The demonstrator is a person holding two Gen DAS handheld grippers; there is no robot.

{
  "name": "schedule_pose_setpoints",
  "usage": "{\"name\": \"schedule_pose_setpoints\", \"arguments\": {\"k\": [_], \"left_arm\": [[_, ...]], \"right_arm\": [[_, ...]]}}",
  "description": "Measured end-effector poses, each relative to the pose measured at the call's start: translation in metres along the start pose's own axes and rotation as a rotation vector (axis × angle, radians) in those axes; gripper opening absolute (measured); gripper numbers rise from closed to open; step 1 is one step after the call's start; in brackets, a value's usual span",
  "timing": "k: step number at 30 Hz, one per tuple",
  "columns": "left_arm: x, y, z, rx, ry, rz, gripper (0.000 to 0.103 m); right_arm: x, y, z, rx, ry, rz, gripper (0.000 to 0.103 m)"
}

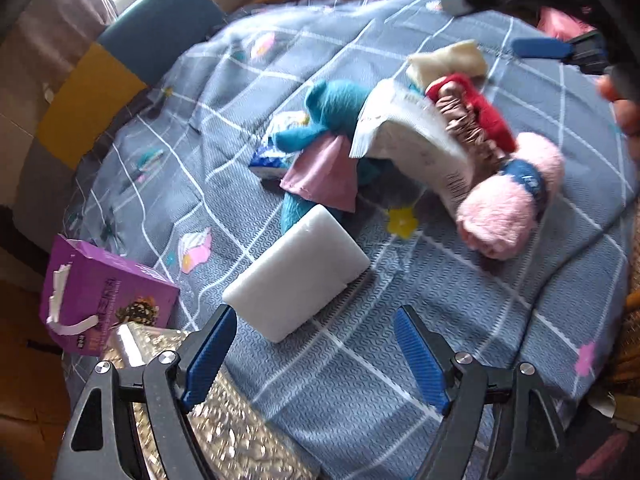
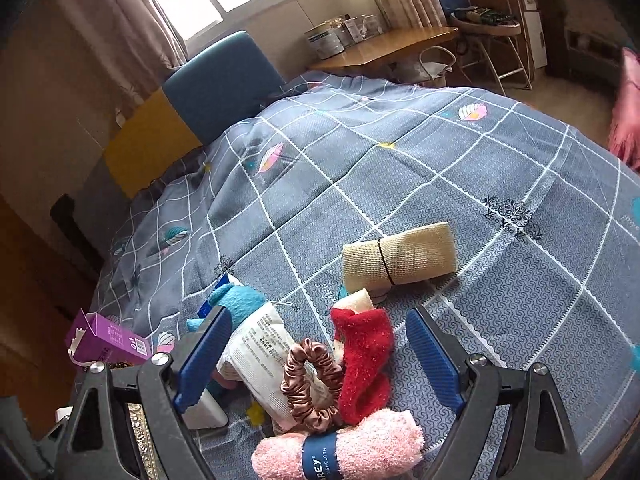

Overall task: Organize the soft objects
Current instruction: 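Grasp the white foam block with the left tool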

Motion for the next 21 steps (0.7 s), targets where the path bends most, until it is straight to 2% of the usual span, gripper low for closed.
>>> {"name": "schedule_pose_setpoints", "arguments": {"k": [8, 10, 12, 13, 14, 17, 19, 21], "left_arm": [[-0.05, 0.01, 0.019, 0.001, 0.028, 0.122, 0.082], [-0.054, 0.011, 0.023, 0.03, 0.007, 0.122, 0.082], [-0.051, 0.014, 0.025, 0.085, -0.03, 0.099, 0.059], [-0.047, 0.015, 0.024, 0.105, -0.04, 0.081, 0.057], [-0.041, 0.015, 0.024, 0.115, -0.055, 0.063, 0.05], [-0.019, 0.011, 0.018, 0.172, -0.161, -0.001, 0.04], [-0.001, 0.008, 0.008, 0.22, -0.288, -0.053, 0.037], [0.012, 0.0, -0.004, 0.251, -0.375, -0.082, 0.035]], "right_arm": [[-0.001, 0.002, -0.004, -0.049, 0.042, 0.024, 0.09], [-0.003, 0.003, -0.007, -0.066, 0.049, 0.033, 0.09], [-0.003, 0.004, -0.009, -0.083, 0.053, 0.032, 0.09], [-0.002, 0.005, -0.011, -0.092, 0.054, 0.029, 0.09], [-0.002, 0.006, -0.013, -0.099, 0.054, 0.025, 0.09], [-0.001, 0.007, -0.015, -0.11, 0.05, 0.016, 0.09], [-0.001, 0.008, -0.014, -0.11, 0.051, 0.016, 0.09], [0.0, 0.008, -0.014, -0.108, 0.052, 0.015, 0.09]]}}
Point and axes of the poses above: each gripper's, at about its wrist camera, not at the fingertips, and x roughly against the way its jaws point, z to its left, y to its top, the point moved 7 cm from there along -x, roughly the way its jaws point, and after that the axes turned 14 degrees about -y, right-handed, at the moved point
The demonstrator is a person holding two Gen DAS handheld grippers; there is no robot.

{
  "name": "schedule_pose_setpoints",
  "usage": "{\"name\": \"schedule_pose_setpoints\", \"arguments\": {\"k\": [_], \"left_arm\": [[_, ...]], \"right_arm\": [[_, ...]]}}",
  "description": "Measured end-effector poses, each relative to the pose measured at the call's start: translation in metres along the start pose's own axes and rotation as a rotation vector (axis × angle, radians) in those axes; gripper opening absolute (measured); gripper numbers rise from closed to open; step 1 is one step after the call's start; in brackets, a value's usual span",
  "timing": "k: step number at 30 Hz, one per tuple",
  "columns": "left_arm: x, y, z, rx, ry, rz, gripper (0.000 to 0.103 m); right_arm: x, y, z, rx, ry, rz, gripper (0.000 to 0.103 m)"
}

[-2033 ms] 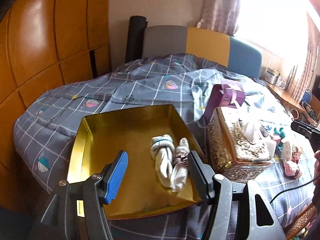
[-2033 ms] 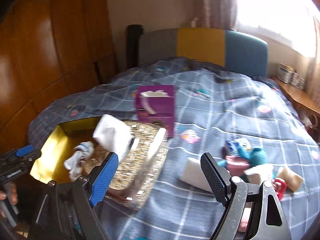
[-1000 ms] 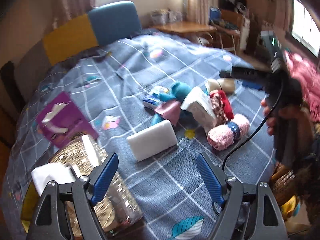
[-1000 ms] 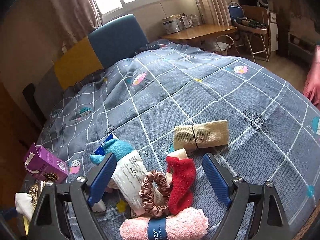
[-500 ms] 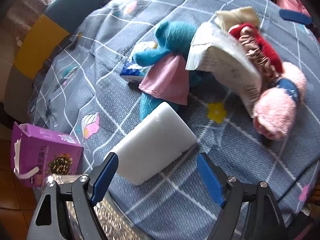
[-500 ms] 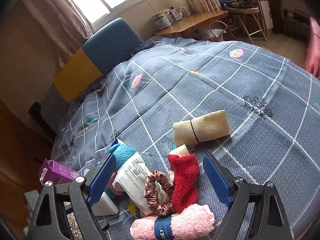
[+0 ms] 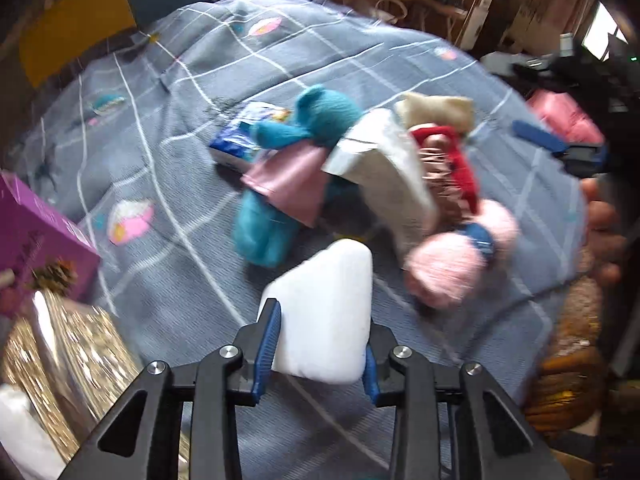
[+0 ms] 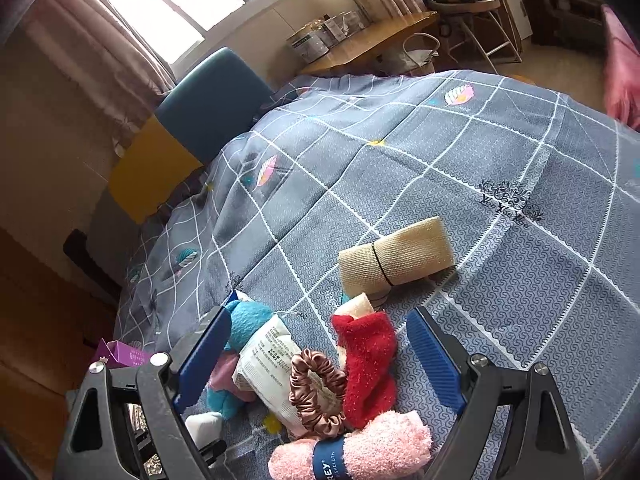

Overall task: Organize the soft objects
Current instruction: 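Grasp the white foam block with the left tool, then carry the white block to the tray with left tool while right grasps brown scrunchie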

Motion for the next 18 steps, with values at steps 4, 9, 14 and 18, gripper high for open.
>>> {"name": "schedule_pose_setpoints", "arguments": {"k": [4, 9, 14, 18], "left_arm": [[-0.001, -0.023, -0.019, 0.054, -0.099, -0.001, 0.035], [-0.026, -0.03, -0.016, -0.026, 0.083, 0.032, 0.041], [-0.033, -0.044, -0.006, 0.055, 0.077, 0.019, 0.018], [-0.026, -0.052, -0.009, 0.046, 0.092, -0.011, 0.018]], "right_arm": [[-0.004, -0.002, 0.002, 0.007, 0.008, 0.023, 0.09], [-0.011, -0.01, 0.007, 0.024, 0.033, 0.078, 0.09], [-0.018, -0.019, 0.014, 0.058, 0.043, 0.126, 0.089], [-0.026, -0.032, 0.027, 0.162, 0.021, 0.166, 0.068]]}}
Point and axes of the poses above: each gripper's, at about its wrist camera, not at the fingertips, and x roughly against the way its jaws point, z to its left, y to its top, the point moved 7 cm from there along -x, roughly the way its jaws point, and after that the axes turned 14 degrees about -y, right-handed, at the moved point
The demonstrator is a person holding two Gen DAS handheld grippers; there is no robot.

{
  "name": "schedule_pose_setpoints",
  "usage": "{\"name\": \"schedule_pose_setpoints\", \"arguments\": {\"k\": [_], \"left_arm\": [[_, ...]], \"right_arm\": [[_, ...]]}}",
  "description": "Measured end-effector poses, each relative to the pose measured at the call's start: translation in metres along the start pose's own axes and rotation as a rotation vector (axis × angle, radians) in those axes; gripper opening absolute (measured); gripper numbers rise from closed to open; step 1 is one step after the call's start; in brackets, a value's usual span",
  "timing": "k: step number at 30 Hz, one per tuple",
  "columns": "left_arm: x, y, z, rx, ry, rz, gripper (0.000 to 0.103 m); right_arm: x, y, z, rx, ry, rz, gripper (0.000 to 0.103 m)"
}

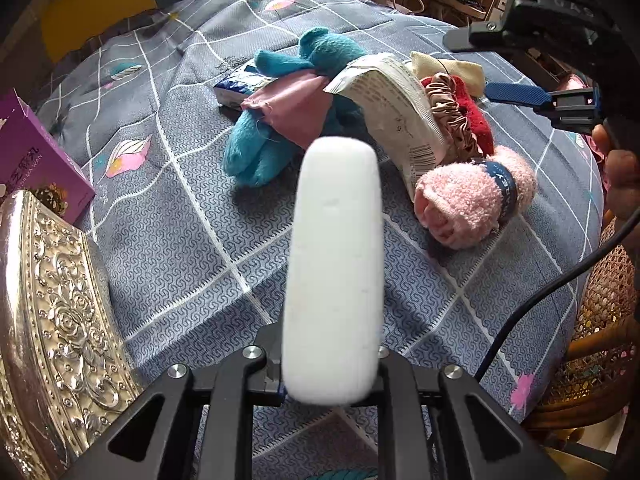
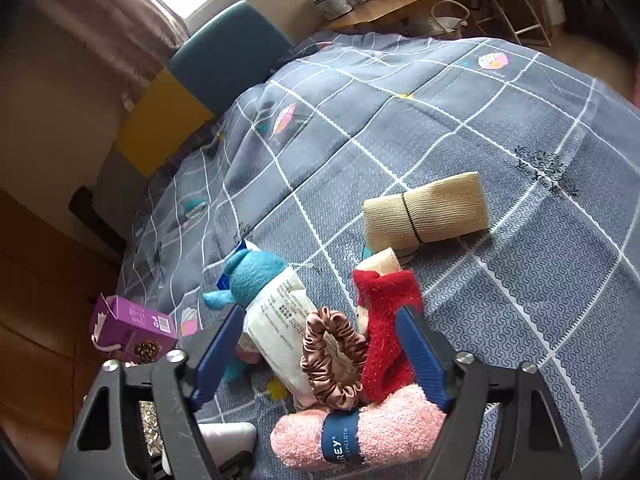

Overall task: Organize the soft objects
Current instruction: 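Carry the white block to the tray with left tool while right grasps brown scrunchie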

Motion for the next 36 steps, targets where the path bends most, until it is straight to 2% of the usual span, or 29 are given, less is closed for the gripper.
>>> {"name": "schedule_pose_setpoints", "arguments": {"k": [3, 5, 8, 10, 14, 18, 20, 23, 26, 30, 32, 36], "left_arm": [[0.004, -0.002, 0.0, 0.022, -0.012, -0.015, 0.018], [0.01, 0.0, -0.001, 0.03, -0.029, -0.033, 0.018], [0.028, 0.013, -0.003, 0.04, -0.058, -0.078, 0.018], [0.041, 0.03, -0.002, 0.051, -0.067, -0.114, 0.018], [0.073, 0.075, 0.017, 0.089, -0.073, -0.193, 0.018], [0.119, 0.131, 0.054, 0.112, 0.002, -0.296, 0.018], [0.146, 0.151, 0.084, 0.161, 0.036, -0.355, 0.018], [0.187, 0.157, 0.135, 0.256, 0.08, -0.437, 0.018], [0.224, 0.139, 0.19, 0.334, 0.182, -0.497, 0.018], [0.252, 0.082, 0.254, 0.464, 0.273, -0.537, 0.018], [0.254, 0.05, 0.275, 0.511, 0.294, -0.537, 0.018], [0.25, -0.023, 0.302, 0.609, 0.289, -0.538, 0.018]], "right_arm": [[-0.018, -0.013, 0.009, 0.077, -0.028, 0.083, 0.066], [-0.024, -0.017, 0.012, 0.125, -0.062, 0.093, 0.062], [-0.034, -0.024, 0.016, 0.178, -0.097, 0.12, 0.04], [-0.041, -0.027, 0.016, 0.194, -0.104, 0.153, 0.038], [-0.043, -0.029, 0.016, 0.217, -0.128, 0.155, 0.015], [-0.044, -0.031, 0.019, 0.246, -0.14, 0.154, 0.014], [-0.045, -0.032, 0.02, 0.246, -0.131, 0.163, 0.014], [-0.044, -0.031, 0.019, 0.243, -0.142, 0.154, 0.014], [-0.042, -0.028, 0.02, 0.255, -0.148, 0.126, 0.014], [-0.036, -0.027, 0.028, 0.293, -0.147, 0.082, 0.014], [-0.033, -0.026, 0.031, 0.309, -0.149, 0.062, 0.014], [-0.025, -0.024, 0.037, 0.327, -0.127, 0.018, 0.014]]}}
Point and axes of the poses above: each gripper's, at about its wrist camera, not at the fingertips, and x roughly against the way its jaws point, z to its left, y to its top, the point moved 7 cm from there along -x, roughly the way its jaws point, and after that the axes turned 14 degrees about -y, right-handed, at the moved point
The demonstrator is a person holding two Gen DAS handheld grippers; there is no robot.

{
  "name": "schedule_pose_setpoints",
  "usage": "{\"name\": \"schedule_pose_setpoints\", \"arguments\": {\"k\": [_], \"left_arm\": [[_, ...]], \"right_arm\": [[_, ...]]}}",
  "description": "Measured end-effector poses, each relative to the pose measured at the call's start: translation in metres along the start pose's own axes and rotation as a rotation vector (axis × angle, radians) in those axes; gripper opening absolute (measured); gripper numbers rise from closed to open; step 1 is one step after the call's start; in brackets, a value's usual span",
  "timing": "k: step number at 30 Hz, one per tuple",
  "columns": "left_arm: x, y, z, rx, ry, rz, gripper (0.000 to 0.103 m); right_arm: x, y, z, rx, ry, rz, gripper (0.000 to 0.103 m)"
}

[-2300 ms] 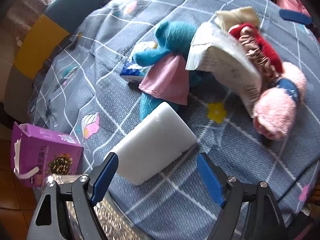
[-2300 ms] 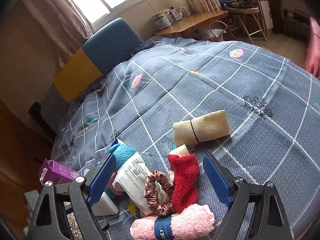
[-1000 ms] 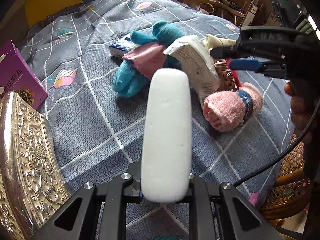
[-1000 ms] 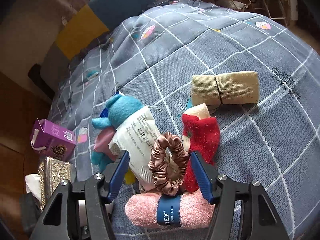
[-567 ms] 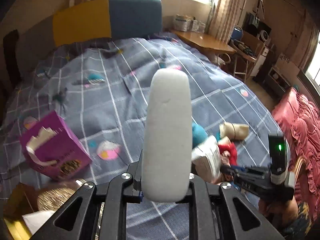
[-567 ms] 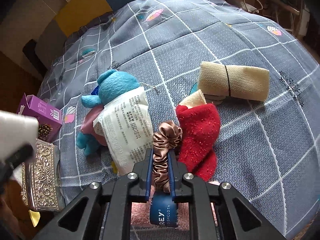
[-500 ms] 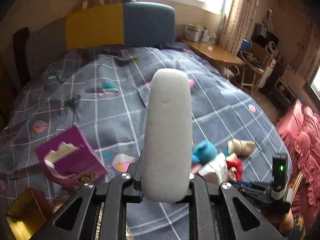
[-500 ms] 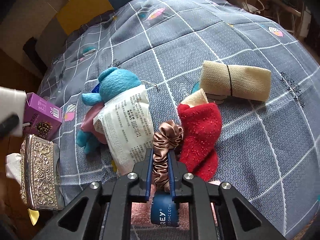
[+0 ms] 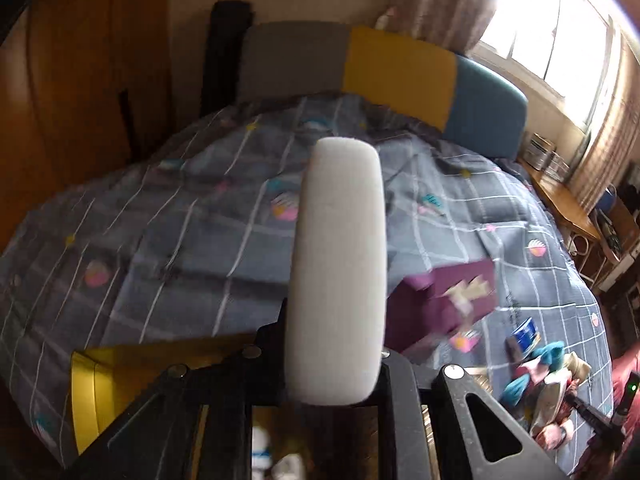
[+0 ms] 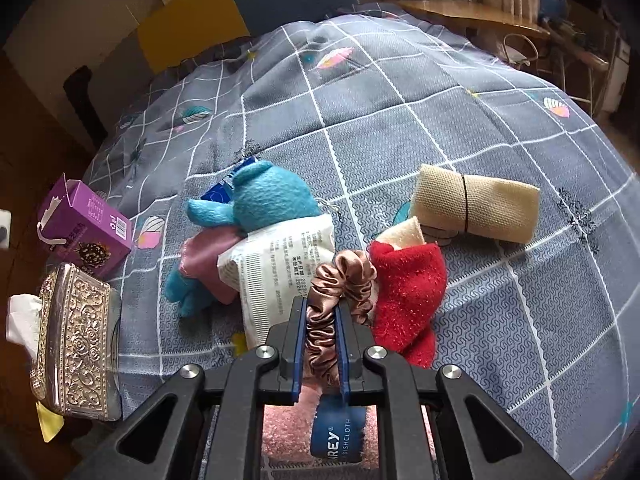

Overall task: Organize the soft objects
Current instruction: 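Carry the white block to the tray with left tool while right grasps brown scrunchie, then carry the brown scrunchie into the gold tray and open the right tool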

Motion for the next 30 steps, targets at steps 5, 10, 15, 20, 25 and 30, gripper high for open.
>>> {"name": "schedule_pose_setpoints", "arguments": {"k": [5, 10, 15, 20, 25, 30], "left_arm": [[0.008, -0.061, 0.064, 0.116, -0.001, 0.04, 0.018], [0.0, -0.118, 0.099, 0.176, -0.02, 0.127, 0.031], [0.0, -0.14, 0.098, 0.152, 0.016, 0.148, 0.067], [0.021, -0.15, 0.092, 0.111, 0.021, 0.105, 0.081], [0.032, -0.159, 0.079, 0.065, 0.026, 0.102, 0.081], [0.043, -0.175, 0.075, 0.071, 0.025, 0.103, 0.081]], "right_arm": [[0.008, 0.004, 0.0, -0.004, 0.007, -0.041, 0.013], [0.01, 0.005, 0.002, -0.016, 0.026, -0.049, 0.012], [0.012, 0.007, -0.001, -0.058, 0.072, -0.052, 0.012], [0.02, 0.012, -0.003, -0.113, 0.159, -0.07, 0.012], [0.019, 0.014, -0.002, -0.124, 0.155, -0.067, 0.012], [0.017, 0.027, 0.006, -0.104, 0.109, -0.053, 0.012]]}}
Point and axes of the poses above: each gripper's, at about its wrist camera, not at the fingertips, and x roughly against the way its jaws point, z to its left, y to its top, the point moved 7 cm from there along -x, roughly the way its jaws point, and after that the axes turned 14 degrees about -y, right-handed, at the moved point
